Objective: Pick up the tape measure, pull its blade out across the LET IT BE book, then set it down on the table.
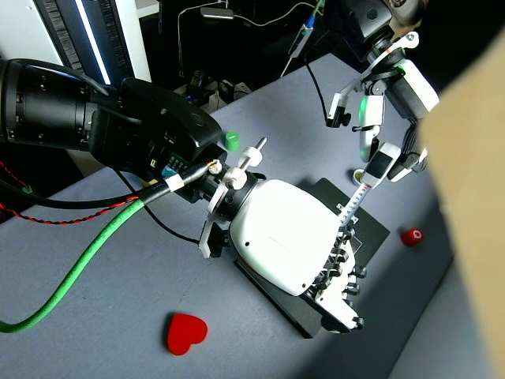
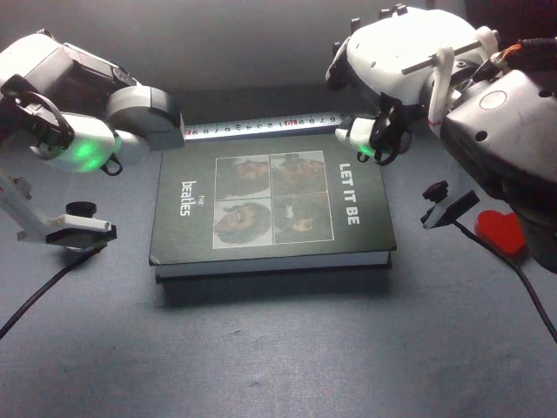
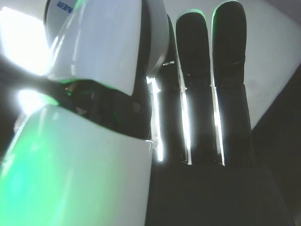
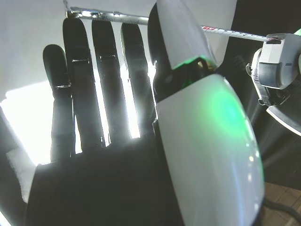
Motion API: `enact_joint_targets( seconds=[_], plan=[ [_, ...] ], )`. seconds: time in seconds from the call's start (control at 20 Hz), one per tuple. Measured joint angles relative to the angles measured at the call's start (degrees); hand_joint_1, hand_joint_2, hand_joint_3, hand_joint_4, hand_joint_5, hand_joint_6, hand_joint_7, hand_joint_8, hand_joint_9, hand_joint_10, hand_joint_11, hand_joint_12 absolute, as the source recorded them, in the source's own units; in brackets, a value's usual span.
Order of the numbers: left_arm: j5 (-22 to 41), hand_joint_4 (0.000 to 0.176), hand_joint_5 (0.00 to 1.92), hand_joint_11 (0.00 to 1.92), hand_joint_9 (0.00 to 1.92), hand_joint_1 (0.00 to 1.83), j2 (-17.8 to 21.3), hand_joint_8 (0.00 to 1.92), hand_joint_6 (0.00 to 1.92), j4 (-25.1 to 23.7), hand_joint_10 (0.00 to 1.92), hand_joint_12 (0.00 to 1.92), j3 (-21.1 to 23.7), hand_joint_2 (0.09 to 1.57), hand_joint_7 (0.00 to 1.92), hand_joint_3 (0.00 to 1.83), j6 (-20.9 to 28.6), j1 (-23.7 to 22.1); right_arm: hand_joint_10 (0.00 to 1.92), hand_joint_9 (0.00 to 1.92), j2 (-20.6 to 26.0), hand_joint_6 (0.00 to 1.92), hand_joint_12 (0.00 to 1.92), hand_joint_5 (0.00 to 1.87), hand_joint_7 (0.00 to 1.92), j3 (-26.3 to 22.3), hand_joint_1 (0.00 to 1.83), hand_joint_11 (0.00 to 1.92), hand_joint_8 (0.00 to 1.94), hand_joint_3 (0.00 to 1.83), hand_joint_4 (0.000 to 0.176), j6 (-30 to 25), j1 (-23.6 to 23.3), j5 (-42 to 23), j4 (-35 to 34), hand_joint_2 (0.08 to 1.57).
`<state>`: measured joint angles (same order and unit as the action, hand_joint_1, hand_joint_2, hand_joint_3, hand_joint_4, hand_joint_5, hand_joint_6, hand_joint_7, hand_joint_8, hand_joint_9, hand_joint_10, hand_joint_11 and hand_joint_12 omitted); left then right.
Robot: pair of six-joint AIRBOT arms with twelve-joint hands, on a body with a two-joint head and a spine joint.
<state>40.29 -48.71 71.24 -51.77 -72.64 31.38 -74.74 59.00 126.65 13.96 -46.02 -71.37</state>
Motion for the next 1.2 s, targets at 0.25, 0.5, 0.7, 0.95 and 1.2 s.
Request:
enact_joint_targets(
  seconds=[0.25,0.5,0.7,0.95,1.2],
  plan=[
    [0.0,0.000,1.08,0.84,0.91,1.39,0.0,0.85,0.68,0.1,1.18,1.04,0.0,1.07,1.10,0.00,0.0,0.0,0.09,0.80,0.0,0.01,1.24,0.77,0.85,0.0,1.00,0.29,0.01,0.00,0.000,0.0,0.0,0.0,0.0,1.14],
    [0.0,0.000,1.07,0.83,0.93,1.39,0.0,0.85,0.70,0.2,1.17,1.06,0.0,1.07,1.09,0.00,0.0,0.0,0.13,0.94,0.0,1.16,1.24,0.83,1.05,0.0,1.06,0.41,0.04,0.00,0.000,0.0,0.0,0.0,0.0,1.19],
    [-0.1,0.000,1.07,0.83,0.93,1.39,0.0,0.85,0.71,0.2,1.17,1.05,0.1,1.07,1.09,0.00,0.0,0.0,0.21,1.08,0.0,1.27,1.33,0.79,0.99,-0.1,1.19,0.61,0.96,0.00,0.000,0.0,0.0,0.1,0.0,1.17],
    [-0.2,0.000,1.08,0.84,0.92,1.38,0.0,0.87,0.69,0.2,1.18,1.06,0.1,1.08,1.08,0.00,0.0,-0.1,0.25,1.08,0.0,1.27,1.34,0.81,1.03,-0.1,1.20,0.64,0.89,0.00,0.000,0.0,0.0,0.1,0.0,1.15],
    [-0.2,0.000,1.07,0.83,0.92,1.38,0.0,0.87,0.70,0.2,1.18,1.06,0.1,1.08,1.09,0.00,0.0,-0.1,0.29,1.05,0.6,1.27,1.35,0.80,1.02,-0.3,1.20,0.60,0.92,0.00,0.000,-0.1,0.0,0.4,0.0,1.16]
  ],
)
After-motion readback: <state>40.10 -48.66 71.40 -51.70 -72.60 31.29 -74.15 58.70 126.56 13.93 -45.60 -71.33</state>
